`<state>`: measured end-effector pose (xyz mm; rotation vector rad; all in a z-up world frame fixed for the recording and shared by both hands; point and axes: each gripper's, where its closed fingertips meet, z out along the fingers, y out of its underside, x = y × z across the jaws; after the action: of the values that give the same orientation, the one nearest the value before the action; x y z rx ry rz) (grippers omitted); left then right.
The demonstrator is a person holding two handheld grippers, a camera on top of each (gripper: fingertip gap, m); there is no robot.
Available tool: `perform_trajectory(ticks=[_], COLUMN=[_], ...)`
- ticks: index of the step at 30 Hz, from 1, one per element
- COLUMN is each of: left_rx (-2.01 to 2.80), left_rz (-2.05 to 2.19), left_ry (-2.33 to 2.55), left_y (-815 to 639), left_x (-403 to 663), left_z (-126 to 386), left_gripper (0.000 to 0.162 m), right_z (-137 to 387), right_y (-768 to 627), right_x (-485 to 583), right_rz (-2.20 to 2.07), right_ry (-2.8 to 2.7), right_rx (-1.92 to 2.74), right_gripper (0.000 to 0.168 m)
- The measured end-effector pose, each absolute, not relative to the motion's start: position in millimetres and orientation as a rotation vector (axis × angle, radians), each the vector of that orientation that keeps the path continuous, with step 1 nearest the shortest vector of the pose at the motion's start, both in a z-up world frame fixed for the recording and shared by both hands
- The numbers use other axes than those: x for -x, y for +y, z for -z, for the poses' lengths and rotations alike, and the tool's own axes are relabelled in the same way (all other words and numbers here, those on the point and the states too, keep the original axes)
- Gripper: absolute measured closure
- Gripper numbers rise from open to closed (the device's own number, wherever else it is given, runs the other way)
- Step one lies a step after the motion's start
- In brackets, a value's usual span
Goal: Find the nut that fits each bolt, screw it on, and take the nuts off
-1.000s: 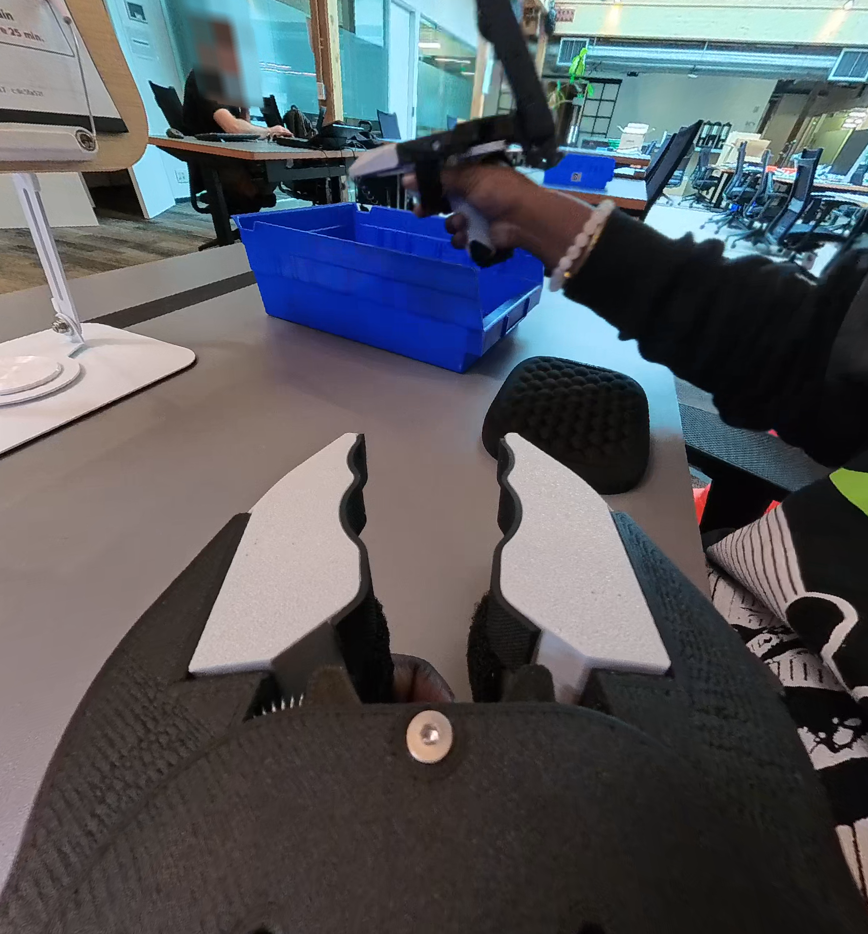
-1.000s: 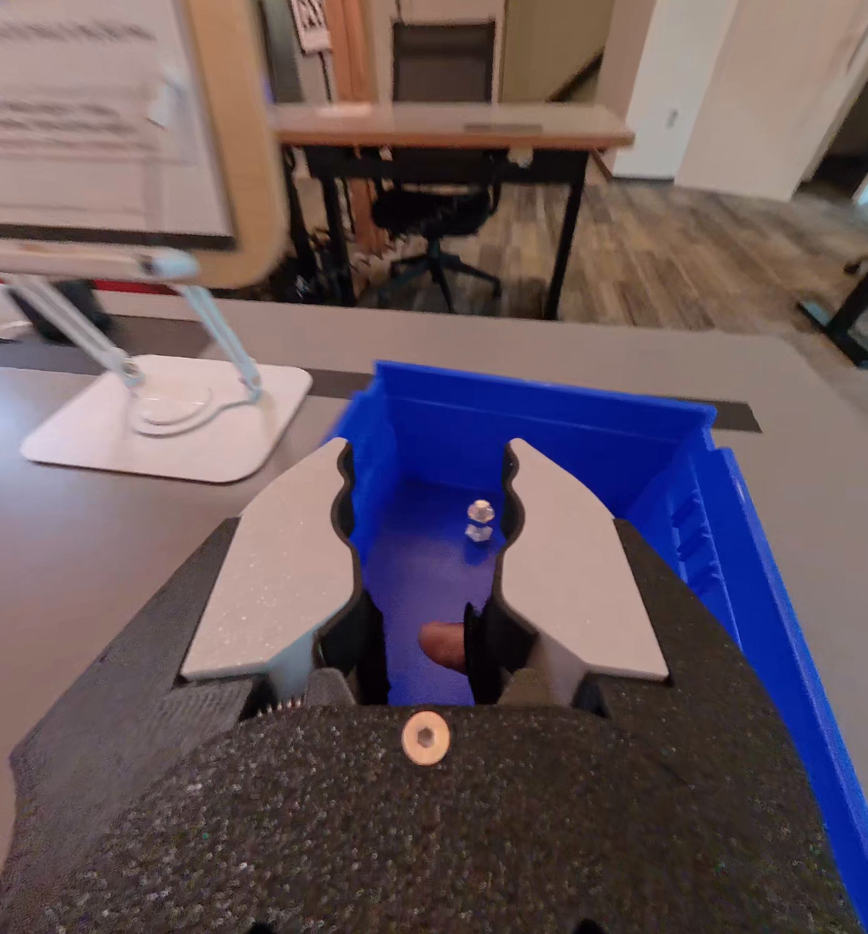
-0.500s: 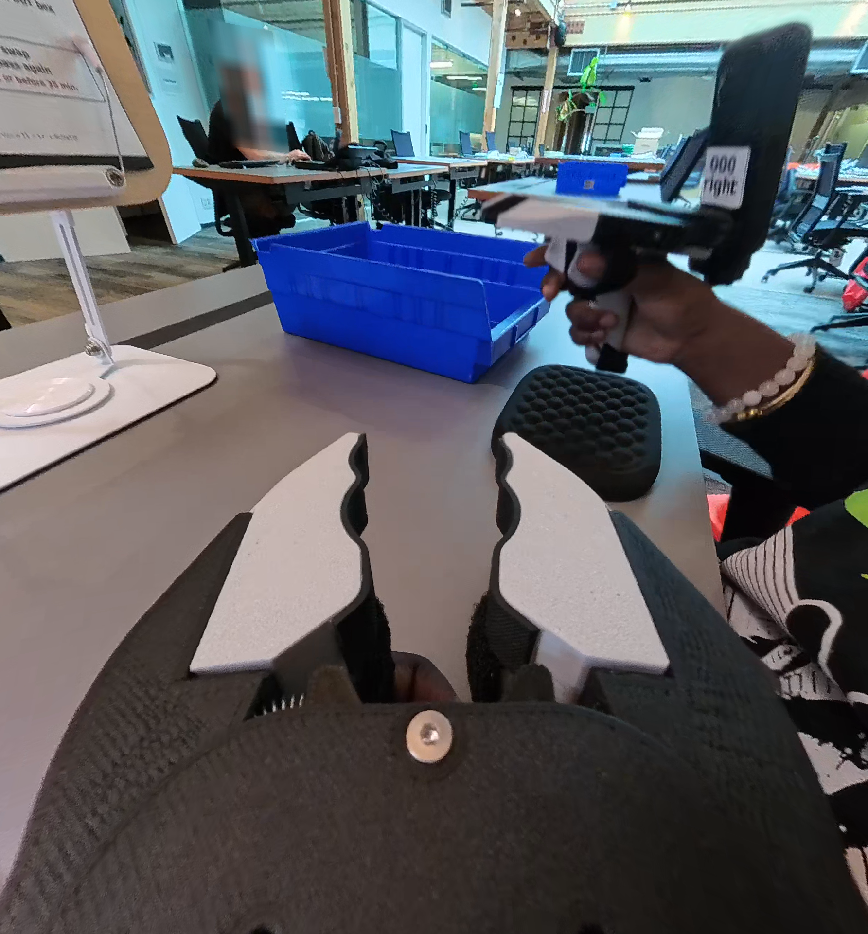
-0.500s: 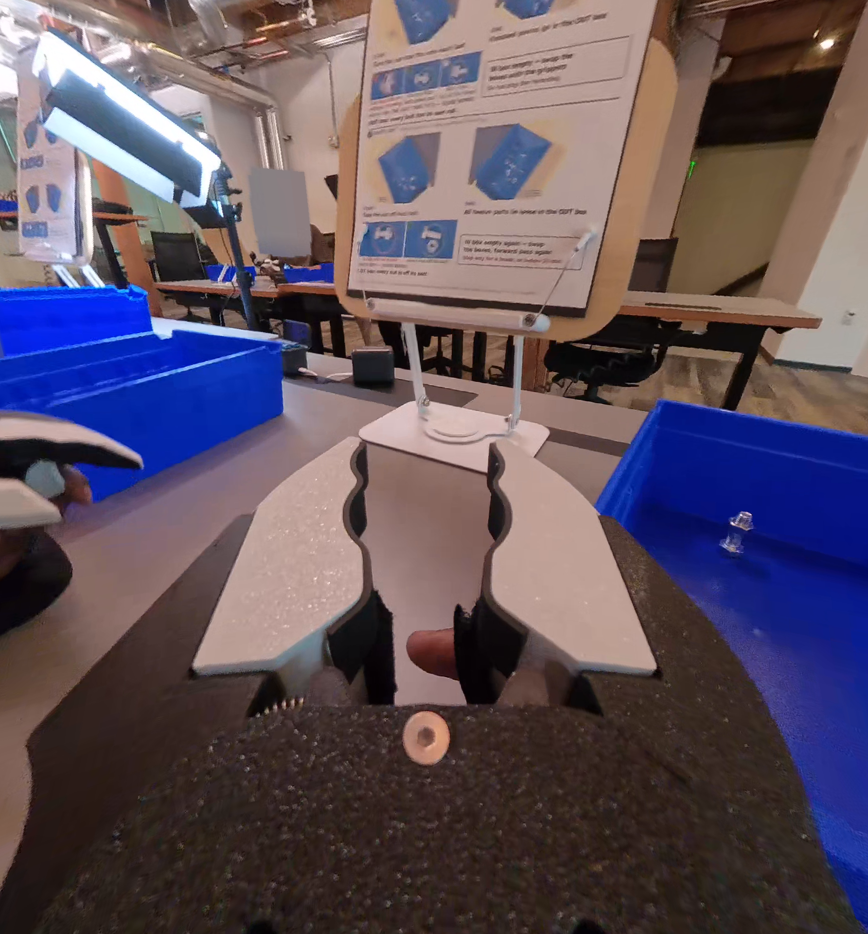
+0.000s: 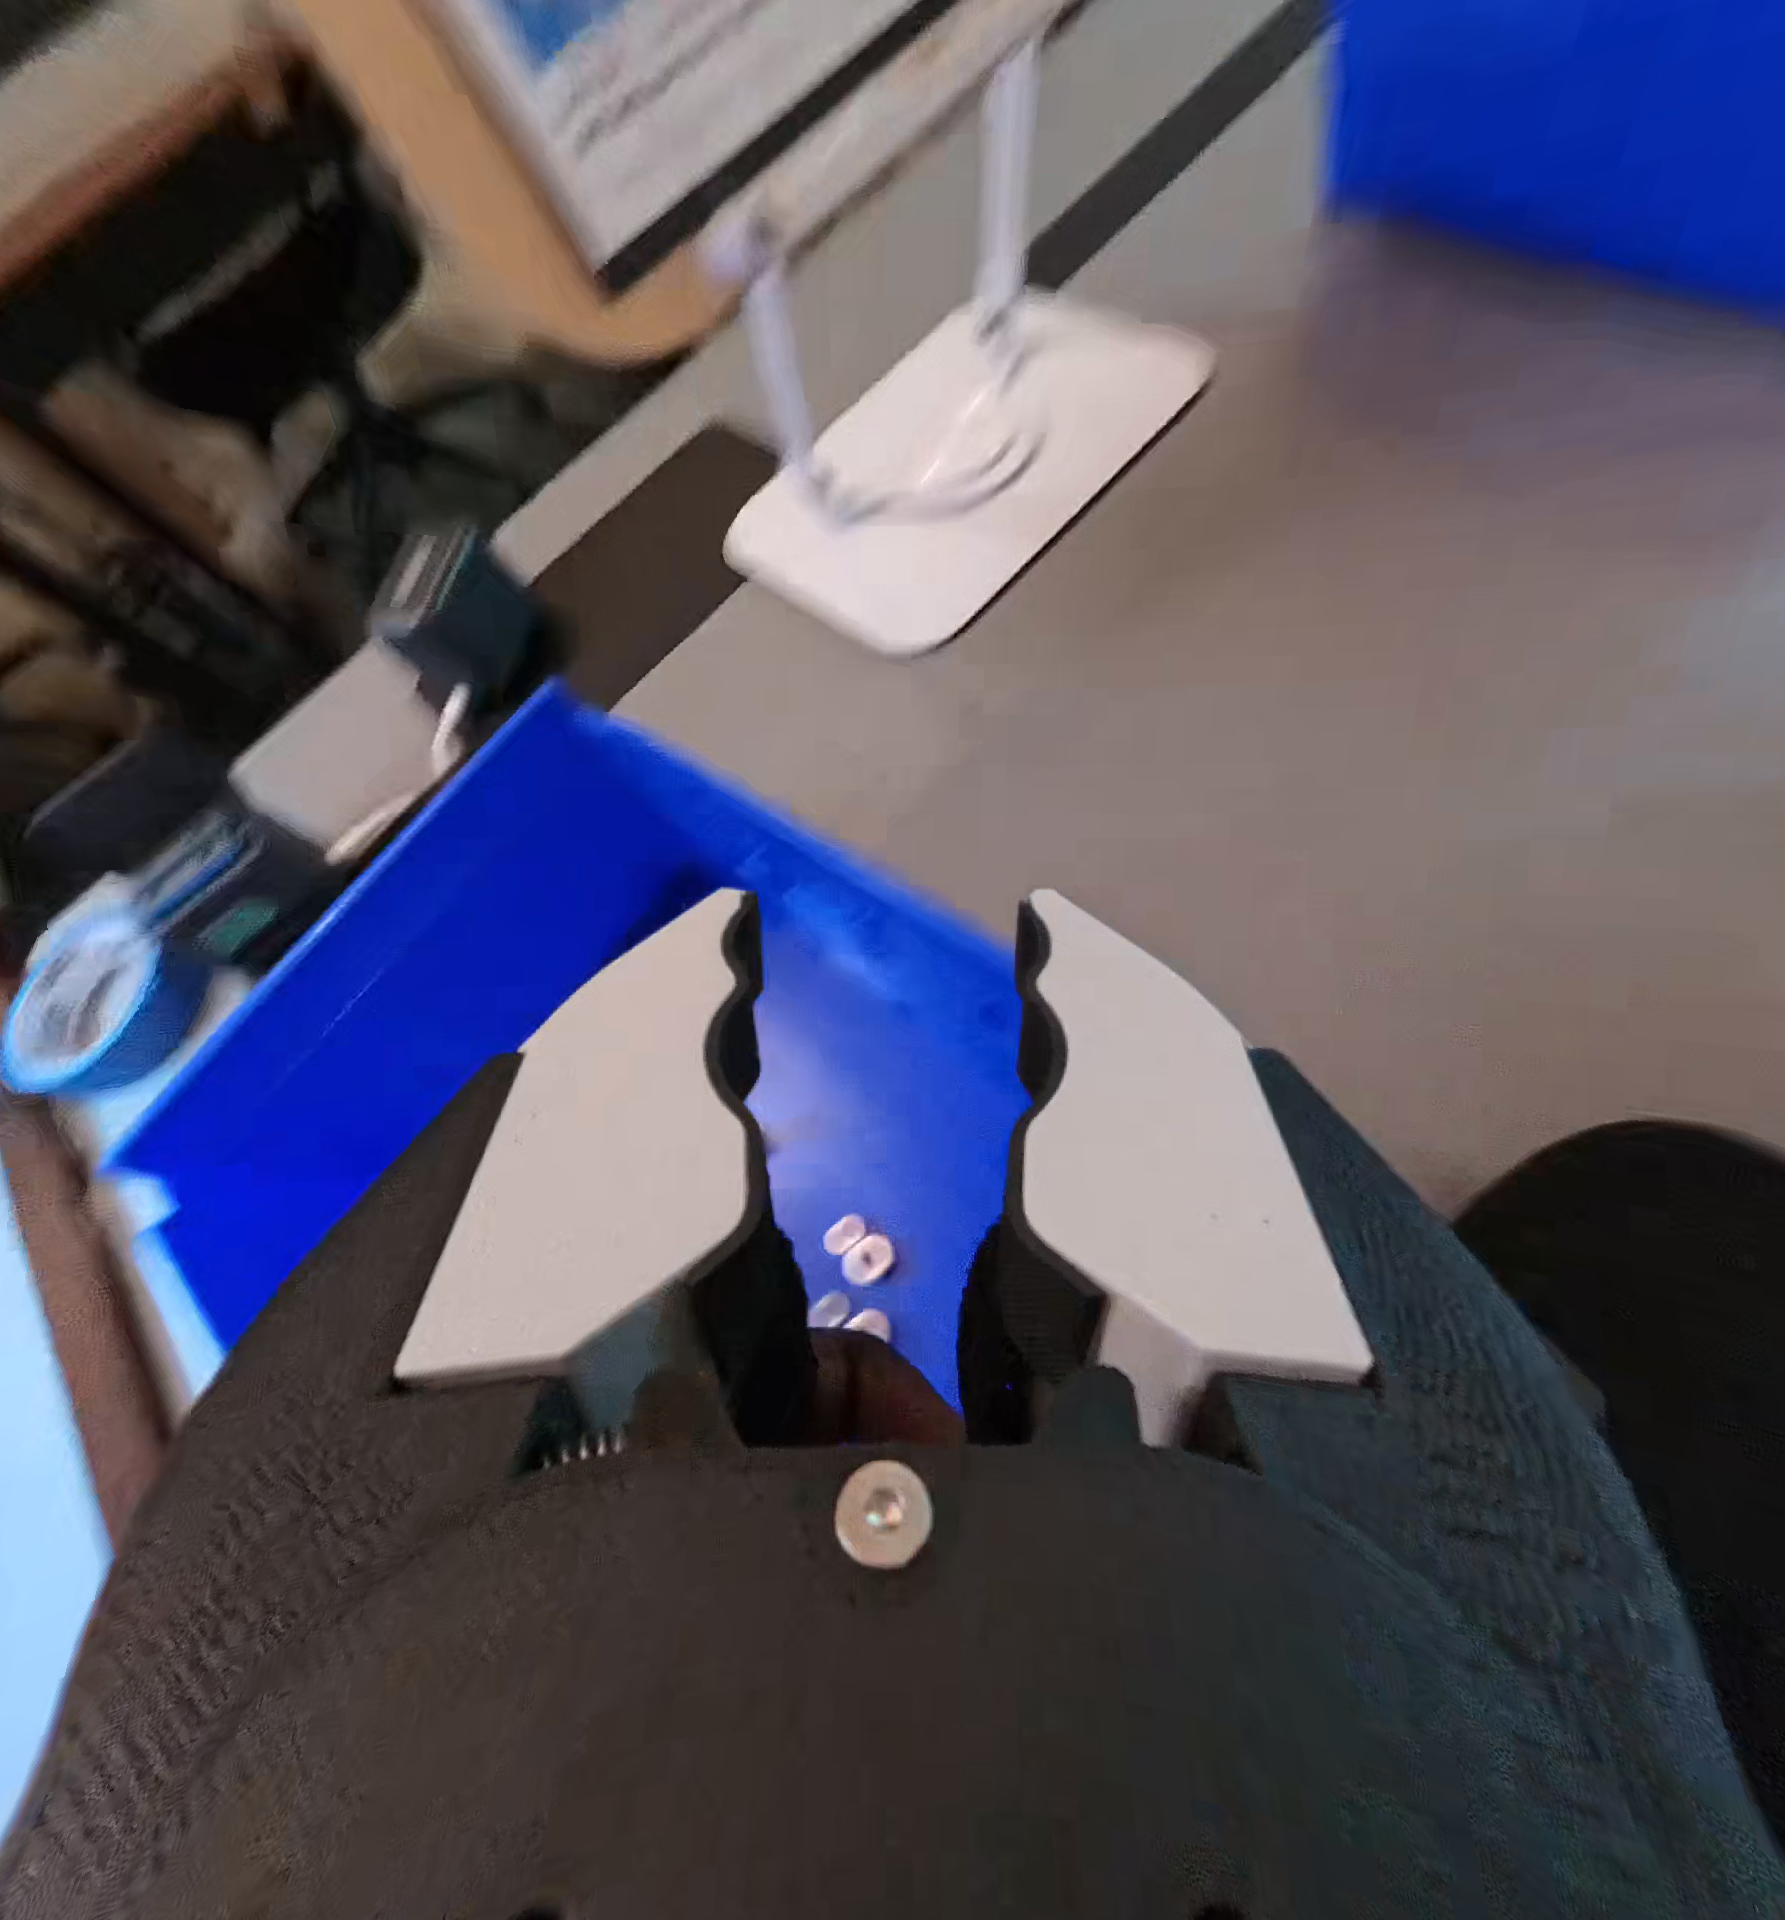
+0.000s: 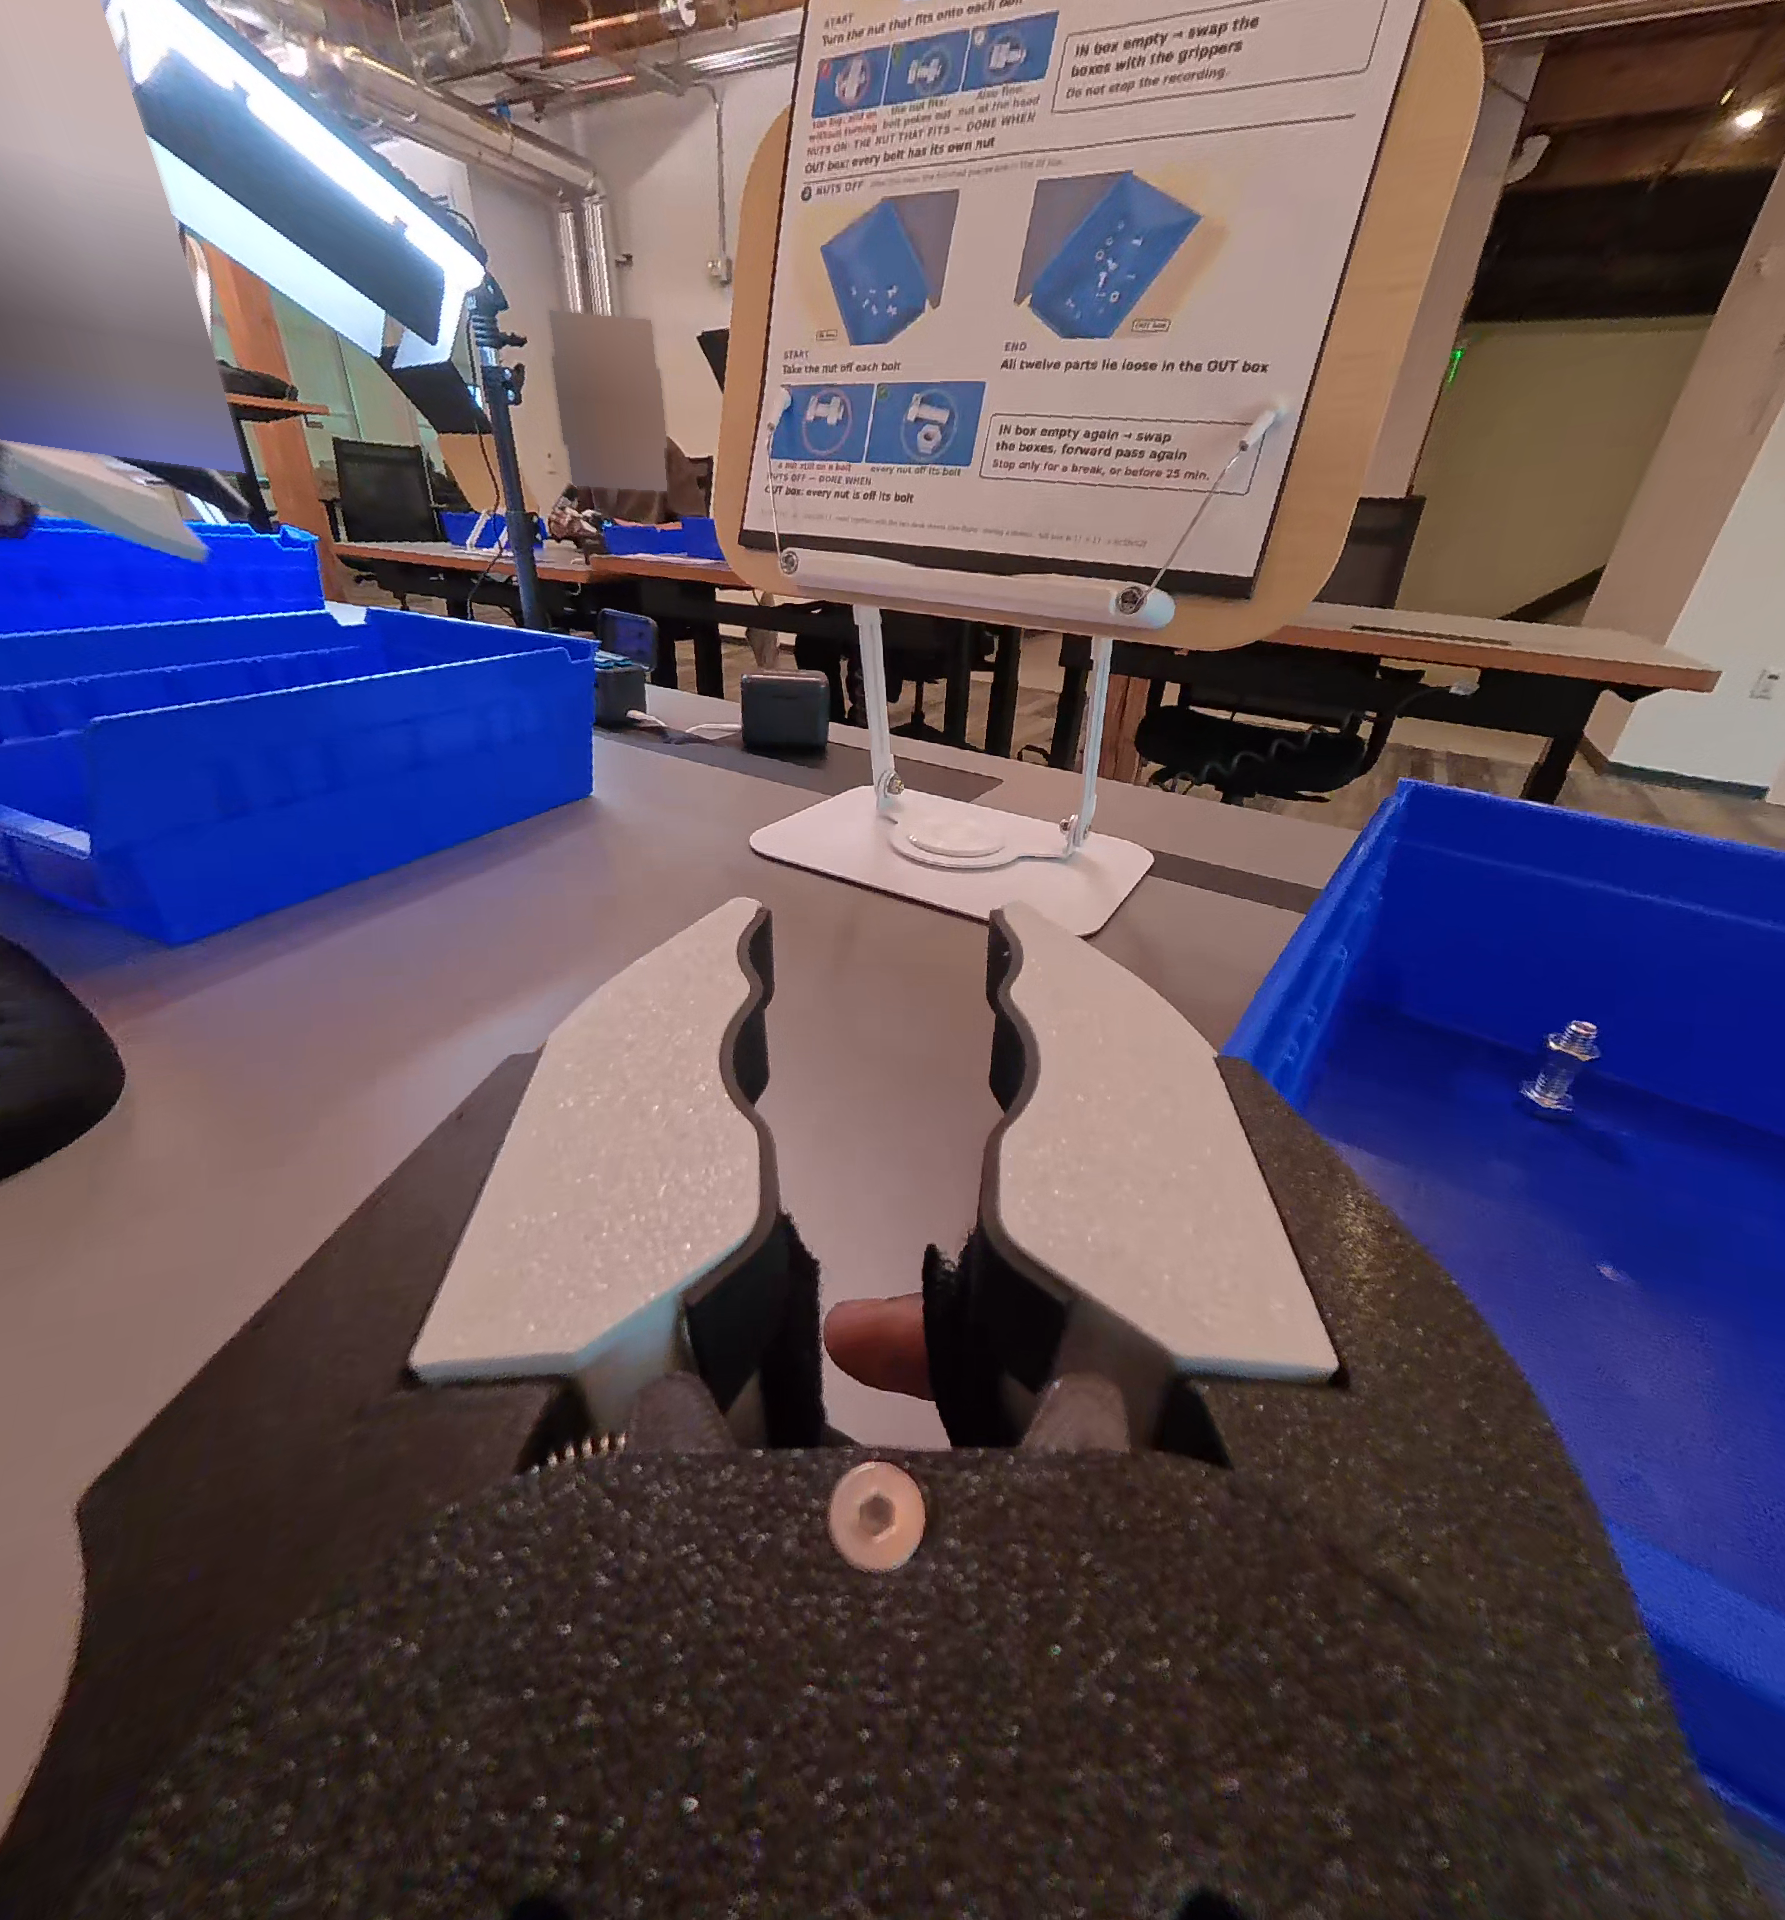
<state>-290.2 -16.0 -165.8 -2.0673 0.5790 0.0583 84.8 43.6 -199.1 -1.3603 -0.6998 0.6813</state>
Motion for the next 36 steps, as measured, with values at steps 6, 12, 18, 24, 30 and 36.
perform_trajectory(ticks=[6, 12, 18, 24, 30, 36], left_rx=[2.512, 2.768, 2.867, 2.908, 2.905, 2.759], left_rz=[-0.098, -0.084, -0.046, -0.031, -0.078, -0.114], left_ry=[0.414, 0.253, 0.214, 0.208, 0.284, 0.537], left_y=[18, 33, 39, 43, 40, 37], left_x=[392, 437, 443, 445, 443, 397], left_z=[219, 266, 283, 297, 288, 231], left_gripper=[0.127, 0.129, 0.132, 0.147, 0.151, 0.152], right_z=[199, 199, 199, 199, 200, 201], right_y=[46, 45, 46, 46, 47, 47], right_x=[-86, -87, -88, -89, -88, -88], right_rz=[-0.696, -0.697, -0.708, -0.711, -0.708, -0.711], right_ry=[-0.68, -0.679, -0.667, -0.661, -0.664, -0.667], right_rx=[1.364, 1.359, 1.357, 1.355, 1.361, 1.365], right_gripper=[0.128, 0.129, 0.129, 0.129, 0.129, 0.129])
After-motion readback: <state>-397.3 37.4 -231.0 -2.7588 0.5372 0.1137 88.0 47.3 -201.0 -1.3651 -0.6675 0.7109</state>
